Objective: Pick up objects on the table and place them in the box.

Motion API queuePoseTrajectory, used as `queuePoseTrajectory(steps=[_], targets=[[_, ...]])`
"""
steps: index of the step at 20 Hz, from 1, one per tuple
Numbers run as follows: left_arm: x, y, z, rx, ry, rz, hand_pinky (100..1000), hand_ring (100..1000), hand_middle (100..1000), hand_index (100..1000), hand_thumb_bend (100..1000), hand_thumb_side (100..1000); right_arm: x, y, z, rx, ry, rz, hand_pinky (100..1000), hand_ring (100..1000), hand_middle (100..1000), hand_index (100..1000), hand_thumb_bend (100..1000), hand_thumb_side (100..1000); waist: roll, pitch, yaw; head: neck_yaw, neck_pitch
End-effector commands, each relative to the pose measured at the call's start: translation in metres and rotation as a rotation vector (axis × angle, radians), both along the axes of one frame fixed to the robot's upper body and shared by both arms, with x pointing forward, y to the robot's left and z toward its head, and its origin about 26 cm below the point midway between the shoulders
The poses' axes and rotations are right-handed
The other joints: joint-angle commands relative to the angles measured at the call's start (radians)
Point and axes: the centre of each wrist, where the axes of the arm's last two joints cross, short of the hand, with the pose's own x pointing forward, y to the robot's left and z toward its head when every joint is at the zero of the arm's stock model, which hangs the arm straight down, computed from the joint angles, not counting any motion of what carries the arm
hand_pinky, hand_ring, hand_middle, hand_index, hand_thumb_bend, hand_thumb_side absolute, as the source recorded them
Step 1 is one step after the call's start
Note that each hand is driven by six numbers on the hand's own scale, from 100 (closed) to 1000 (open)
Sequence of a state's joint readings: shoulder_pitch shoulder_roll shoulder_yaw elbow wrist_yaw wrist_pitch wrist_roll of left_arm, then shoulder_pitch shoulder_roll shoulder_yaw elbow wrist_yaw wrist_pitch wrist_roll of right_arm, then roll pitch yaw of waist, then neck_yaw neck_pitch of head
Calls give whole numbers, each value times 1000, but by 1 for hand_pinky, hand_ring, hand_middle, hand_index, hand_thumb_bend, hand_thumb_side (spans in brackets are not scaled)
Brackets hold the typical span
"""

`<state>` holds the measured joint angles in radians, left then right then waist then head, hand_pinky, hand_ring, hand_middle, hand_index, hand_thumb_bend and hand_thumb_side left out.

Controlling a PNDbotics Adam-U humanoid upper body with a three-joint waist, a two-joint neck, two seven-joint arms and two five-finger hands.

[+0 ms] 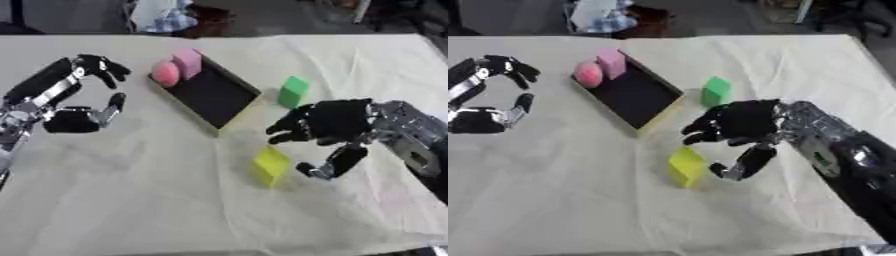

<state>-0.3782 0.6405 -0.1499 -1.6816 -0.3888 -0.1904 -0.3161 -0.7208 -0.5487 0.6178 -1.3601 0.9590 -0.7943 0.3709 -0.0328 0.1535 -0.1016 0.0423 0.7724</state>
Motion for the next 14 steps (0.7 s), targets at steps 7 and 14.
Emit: queuePoseTrajectory(steps=[7,14], targets=[[0,2,5,8,-11,6,782,640,667,829,100,409,0,11,8,-164,-36,103,900,922,958,1000,100,838,-10,-31,1,-4,-2],[1,3,4,5,-6,8,781,640,667,829,100,414,2,19,9,-191,-36,106,888,896,914,1000,100,902,-10,-31,4,-6,-2]])
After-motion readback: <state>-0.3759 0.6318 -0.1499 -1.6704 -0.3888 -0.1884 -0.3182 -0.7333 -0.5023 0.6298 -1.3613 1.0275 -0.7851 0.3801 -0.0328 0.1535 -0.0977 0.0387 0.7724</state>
